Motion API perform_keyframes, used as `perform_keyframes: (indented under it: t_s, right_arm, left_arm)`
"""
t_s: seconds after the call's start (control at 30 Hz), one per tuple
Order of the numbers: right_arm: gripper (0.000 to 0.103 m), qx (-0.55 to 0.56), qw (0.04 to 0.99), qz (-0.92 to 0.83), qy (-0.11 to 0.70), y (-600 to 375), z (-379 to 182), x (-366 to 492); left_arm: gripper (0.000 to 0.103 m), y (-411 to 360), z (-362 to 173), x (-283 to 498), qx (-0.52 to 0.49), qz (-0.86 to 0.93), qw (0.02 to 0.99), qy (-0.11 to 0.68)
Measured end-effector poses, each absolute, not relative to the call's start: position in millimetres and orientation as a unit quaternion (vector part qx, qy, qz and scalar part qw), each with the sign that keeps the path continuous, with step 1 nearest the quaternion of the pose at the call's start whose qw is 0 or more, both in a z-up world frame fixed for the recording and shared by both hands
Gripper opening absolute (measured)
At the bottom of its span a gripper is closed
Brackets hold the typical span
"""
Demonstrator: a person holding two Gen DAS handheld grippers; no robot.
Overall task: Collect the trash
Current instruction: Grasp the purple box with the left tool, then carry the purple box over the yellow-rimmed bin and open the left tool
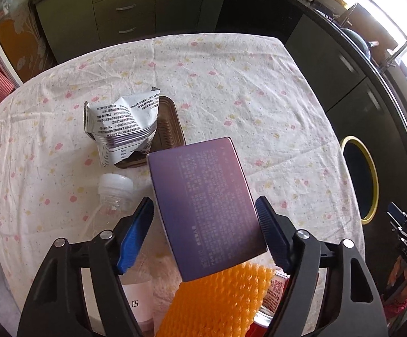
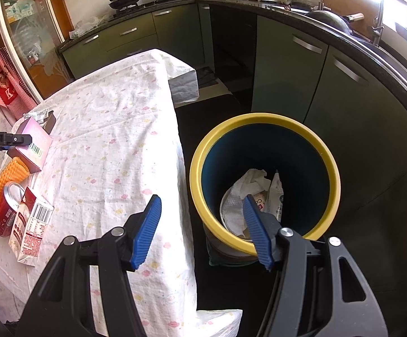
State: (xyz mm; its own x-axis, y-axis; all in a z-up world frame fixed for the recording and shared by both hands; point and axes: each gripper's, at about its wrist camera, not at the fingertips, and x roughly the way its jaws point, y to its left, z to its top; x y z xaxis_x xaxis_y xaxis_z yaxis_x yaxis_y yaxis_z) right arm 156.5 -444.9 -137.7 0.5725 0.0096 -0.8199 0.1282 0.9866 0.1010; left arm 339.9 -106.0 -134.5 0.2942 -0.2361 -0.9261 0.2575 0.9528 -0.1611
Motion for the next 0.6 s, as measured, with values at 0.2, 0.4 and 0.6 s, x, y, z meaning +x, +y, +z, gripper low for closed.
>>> perform_keyframes:
  t_s: [0.2,0.4,0.6]
  right_arm:
    - [0.058,0.081,0.884,-0.031,0.46,-448,-139,155]
    - [0.058,0.083,0.883,-0.029,0.46,-451,-141,155]
    - [0.058,0.086,0.886,-0.03,0.455,-454,-137,147]
  left_arm:
    - [0.053,-115,-130,340,0.048,-0.147,0.813,0.562]
    - [0.053,-120,-101,319,0.074,-0.165,0.834,0.521]
    - [0.053,-127,-57,288,0.082,-0.194,0.853,0.478]
